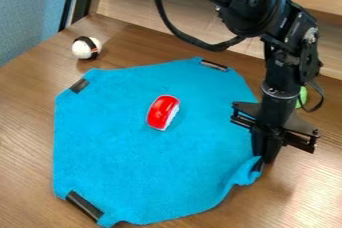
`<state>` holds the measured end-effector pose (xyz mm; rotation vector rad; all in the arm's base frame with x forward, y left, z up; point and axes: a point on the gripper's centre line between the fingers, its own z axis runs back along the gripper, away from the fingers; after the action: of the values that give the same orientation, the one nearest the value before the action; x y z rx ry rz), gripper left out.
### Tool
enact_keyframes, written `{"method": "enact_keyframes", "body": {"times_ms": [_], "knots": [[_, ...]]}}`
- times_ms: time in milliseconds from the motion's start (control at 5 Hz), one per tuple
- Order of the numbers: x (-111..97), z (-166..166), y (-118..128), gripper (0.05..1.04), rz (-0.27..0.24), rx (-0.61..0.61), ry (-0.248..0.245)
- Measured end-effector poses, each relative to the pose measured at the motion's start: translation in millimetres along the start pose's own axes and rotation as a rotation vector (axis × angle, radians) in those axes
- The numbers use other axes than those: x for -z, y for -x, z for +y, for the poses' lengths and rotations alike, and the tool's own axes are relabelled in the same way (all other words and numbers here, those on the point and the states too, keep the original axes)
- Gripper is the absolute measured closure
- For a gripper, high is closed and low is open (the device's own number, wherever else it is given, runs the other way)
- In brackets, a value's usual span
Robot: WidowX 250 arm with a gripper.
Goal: Fold the cloth from right to left. Closing the figure inside
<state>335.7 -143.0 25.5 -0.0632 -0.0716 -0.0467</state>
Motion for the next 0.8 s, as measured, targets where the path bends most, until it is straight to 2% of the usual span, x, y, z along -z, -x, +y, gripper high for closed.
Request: {"method": "enact_keyframes", "body": {"times_ms": [200, 400, 800], "knots": [[-3.7, 6.3, 0.9, 1.020, 0.023, -0.005, 0.029], [-22.6, 12.0, -1.7, 1.021, 0.005, 0.009, 0.052], [-60.6, 55.2, -10.9, 1.021, -0.042, -0.031, 0.083]]}}
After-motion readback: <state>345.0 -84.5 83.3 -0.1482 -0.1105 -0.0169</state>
